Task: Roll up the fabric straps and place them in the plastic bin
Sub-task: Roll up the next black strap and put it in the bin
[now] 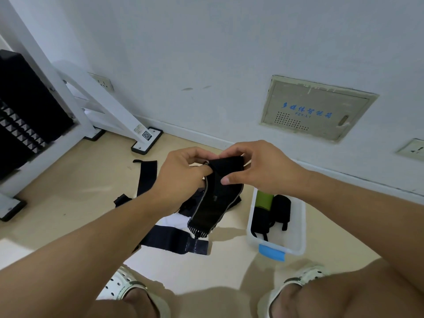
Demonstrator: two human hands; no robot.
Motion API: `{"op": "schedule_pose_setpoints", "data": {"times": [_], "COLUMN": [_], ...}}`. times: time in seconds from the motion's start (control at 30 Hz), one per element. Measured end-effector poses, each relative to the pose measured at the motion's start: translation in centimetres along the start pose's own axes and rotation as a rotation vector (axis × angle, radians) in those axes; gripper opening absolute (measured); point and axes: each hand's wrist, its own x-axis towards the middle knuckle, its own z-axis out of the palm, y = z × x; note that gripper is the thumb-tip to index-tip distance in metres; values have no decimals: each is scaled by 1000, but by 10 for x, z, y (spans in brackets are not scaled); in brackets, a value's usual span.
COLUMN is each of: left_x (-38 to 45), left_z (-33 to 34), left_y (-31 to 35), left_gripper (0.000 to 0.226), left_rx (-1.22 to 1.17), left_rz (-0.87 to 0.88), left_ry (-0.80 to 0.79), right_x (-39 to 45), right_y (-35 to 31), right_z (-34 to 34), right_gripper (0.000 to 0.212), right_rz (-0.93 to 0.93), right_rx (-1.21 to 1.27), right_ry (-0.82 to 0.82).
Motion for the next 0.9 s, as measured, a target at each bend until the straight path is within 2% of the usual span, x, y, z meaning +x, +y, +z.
{"op": "schedule_pose_setpoints", "data": {"times": [0.2, 0.27, 0.37, 0.53, 0.67, 0.77, 0.83, 0.9], "left_x": [2, 1, 1, 2, 4, 7, 8, 9], "left_z": [-3, -3, -1, -3, -1, -4, -8, -12], "left_y": [6, 6, 5, 3, 2, 1, 0, 0], "left_gripper": [33, 41, 35, 45, 27, 25, 29, 31], "left_rx": [-252, -229, -141, -187, -193, -178, -136, -86], "left_rz": [-138, -193, -170, -178, -116, -91, -78, -63], "left_ry": [-181, -216, -273, -349, -275, -228, -219, -216], "right_x": [2, 2, 2, 3, 4, 3, 0, -2], "right_y": [0, -1, 1, 7, 7, 8, 10, 13], "right_z": [-5, -6, -3, 1, 1, -6, -12, -14], "right_gripper": [31, 29, 32, 31, 32, 32, 44, 60], "right_rz": [-21, -40, -83, -147, -163, -134, -97, -56], "right_rx": [9, 43, 89, 240, 261, 226, 279, 352], "right_ry": [90, 115, 150, 245, 189, 58, -64, -112]}}
